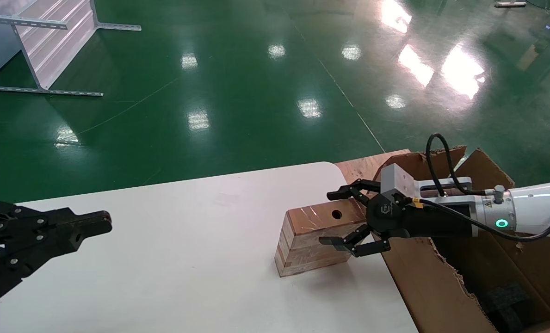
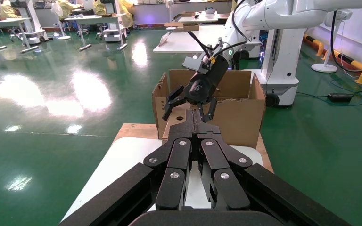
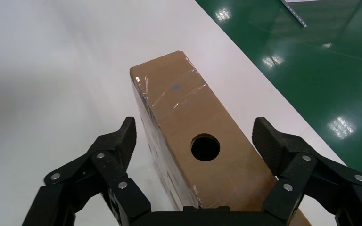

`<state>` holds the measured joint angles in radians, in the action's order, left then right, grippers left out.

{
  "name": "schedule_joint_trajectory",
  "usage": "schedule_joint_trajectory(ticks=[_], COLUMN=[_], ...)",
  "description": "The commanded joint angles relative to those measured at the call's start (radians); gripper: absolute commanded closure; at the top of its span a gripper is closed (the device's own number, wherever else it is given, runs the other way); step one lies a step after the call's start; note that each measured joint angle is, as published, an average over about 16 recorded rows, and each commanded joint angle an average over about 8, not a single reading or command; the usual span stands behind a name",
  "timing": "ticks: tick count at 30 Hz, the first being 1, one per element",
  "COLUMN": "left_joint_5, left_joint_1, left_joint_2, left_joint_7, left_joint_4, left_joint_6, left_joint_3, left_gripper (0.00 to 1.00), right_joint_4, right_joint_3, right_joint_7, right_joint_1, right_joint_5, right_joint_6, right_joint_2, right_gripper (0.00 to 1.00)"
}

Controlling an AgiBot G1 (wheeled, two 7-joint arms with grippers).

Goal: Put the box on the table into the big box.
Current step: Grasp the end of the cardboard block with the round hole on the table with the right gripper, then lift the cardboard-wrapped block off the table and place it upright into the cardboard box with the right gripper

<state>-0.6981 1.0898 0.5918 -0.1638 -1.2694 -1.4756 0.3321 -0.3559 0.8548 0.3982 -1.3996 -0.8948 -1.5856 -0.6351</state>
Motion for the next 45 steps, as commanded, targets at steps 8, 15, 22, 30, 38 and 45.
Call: schedule_joint_trajectory(ticks=[8,15,22,30,38,45], left_joint_5=[0.000,0.000,0.000,0.000,0.000,0.000], left_joint_1=[0.000,0.000,0.000,0.000,0.000,0.000], left_joint_2=[0.000,0.000,0.000,0.000,0.000,0.000], left_joint_7=[0.000,0.000,0.000,0.000,0.000,0.000], left_joint_4=[0.000,0.000,0.000,0.000,0.000,0.000], left_joint_6=[0.000,0.000,0.000,0.000,0.000,0.000], left_joint_3=[0.000,0.000,0.000,0.000,0.000,0.001], left_gripper=[1.00,1.00,1.00,1.00,1.00,1.00], right_joint_4=[0.000,0.000,-0.015,-0.142,-0.293,-0.317], right_joint_3=[0.000,0.000,0.002,0.002,-0.044,-0.095], right_joint_7=[0.000,0.000,-0.007,-0.094,-0.261,-0.315], right_joint_1=[0.001,0.001,0.005,-0.039,-0.226,-0.402], right_joint_5=[-0.001,-0.001,0.003,0.036,0.055,0.011], right_joint_6=[0.000,0.000,0.007,0.010,0.057,0.110], right_joint_2=[0.000,0.000,0.002,0.066,0.190,0.282], right_gripper=[1.00,1.00,1.00,1.00,1.00,1.00])
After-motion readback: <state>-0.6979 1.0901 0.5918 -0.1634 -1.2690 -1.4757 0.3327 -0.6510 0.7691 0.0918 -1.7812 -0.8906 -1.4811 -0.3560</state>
